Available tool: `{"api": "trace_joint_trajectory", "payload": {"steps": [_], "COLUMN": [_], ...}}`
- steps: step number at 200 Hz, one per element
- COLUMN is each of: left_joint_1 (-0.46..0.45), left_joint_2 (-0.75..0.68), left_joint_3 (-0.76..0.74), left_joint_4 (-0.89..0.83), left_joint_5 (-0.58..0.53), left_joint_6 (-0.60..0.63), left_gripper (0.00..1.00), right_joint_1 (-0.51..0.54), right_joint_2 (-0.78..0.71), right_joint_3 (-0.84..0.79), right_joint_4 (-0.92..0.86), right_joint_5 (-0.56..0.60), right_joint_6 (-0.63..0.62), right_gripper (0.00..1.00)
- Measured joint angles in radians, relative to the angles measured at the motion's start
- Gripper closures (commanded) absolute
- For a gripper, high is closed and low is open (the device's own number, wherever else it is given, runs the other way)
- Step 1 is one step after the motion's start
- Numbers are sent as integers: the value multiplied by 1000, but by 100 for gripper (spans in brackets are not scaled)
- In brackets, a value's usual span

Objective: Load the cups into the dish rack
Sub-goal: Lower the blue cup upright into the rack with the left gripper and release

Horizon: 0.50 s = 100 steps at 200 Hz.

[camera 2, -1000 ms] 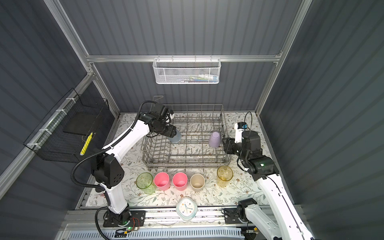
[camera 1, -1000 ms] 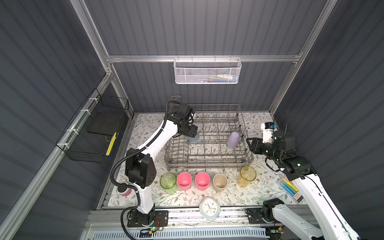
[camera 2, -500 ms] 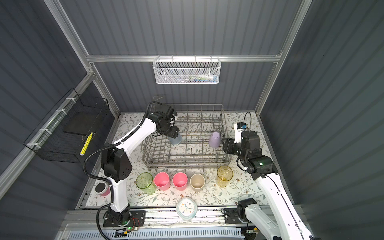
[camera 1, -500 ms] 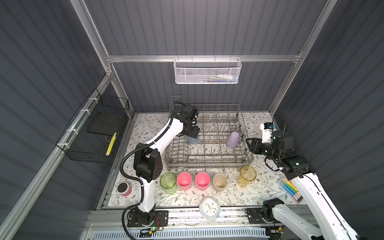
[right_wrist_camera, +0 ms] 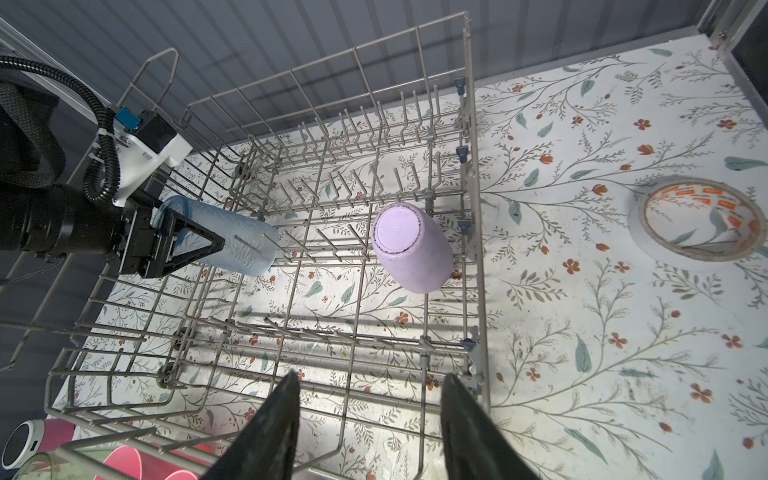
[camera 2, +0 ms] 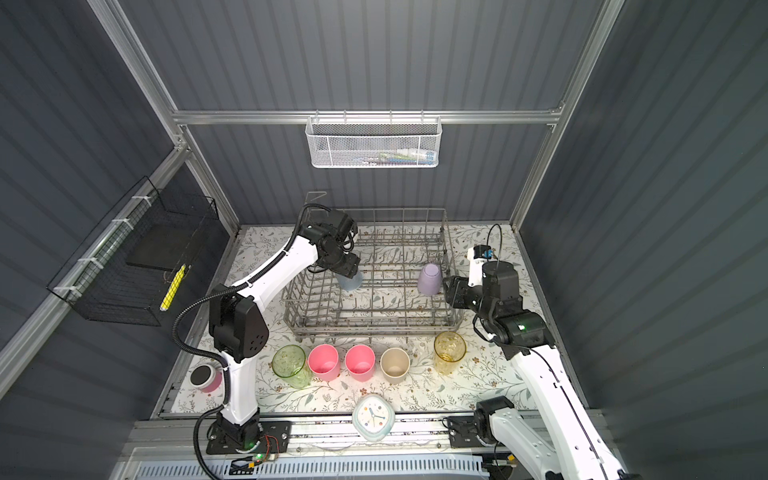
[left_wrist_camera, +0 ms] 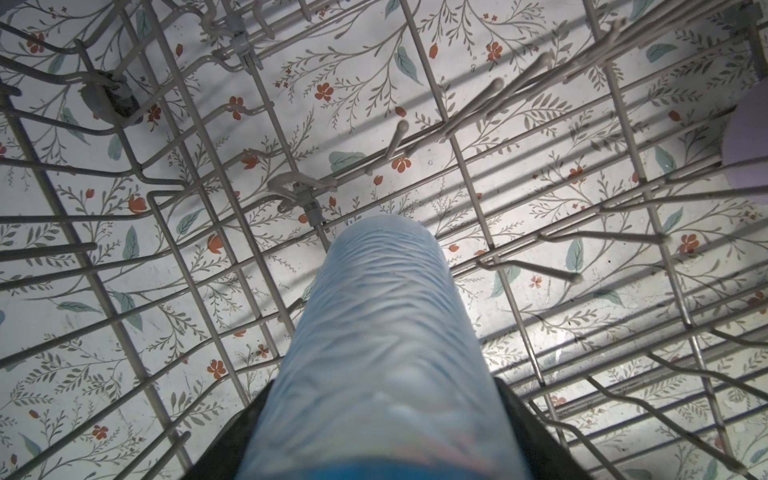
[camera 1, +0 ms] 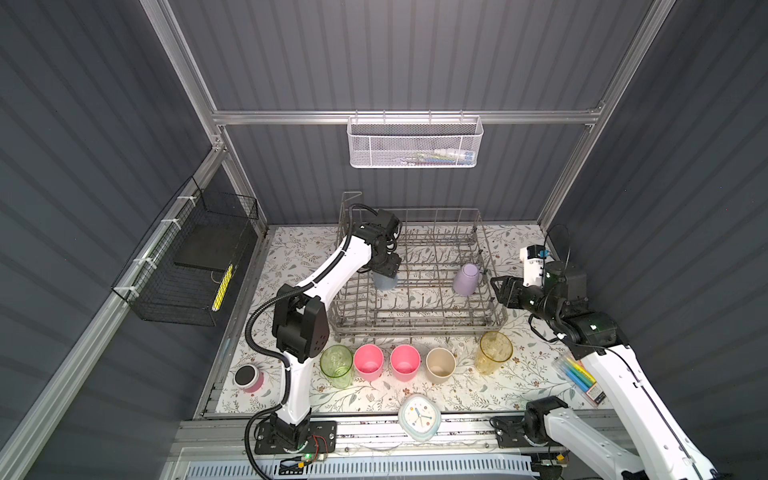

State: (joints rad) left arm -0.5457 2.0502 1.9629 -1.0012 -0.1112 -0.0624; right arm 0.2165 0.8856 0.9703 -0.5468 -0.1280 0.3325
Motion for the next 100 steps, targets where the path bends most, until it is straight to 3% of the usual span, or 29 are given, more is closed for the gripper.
{"api": "trace_joint_trajectory", "payload": {"steps": [100], "left_joint_1": [-2], "left_joint_2": [0], "left_joint_3": [0], "left_joint_4": [-1], "left_joint_5": [-2], "left_joint_6": [0], "left_gripper": [13], "right_joint_1": [0], "right_joint_2": [0], "right_joint_3": [0], "right_joint_4": [0], "right_joint_5": [-6], "right_joint_6": [5], "right_gripper": [37]}}
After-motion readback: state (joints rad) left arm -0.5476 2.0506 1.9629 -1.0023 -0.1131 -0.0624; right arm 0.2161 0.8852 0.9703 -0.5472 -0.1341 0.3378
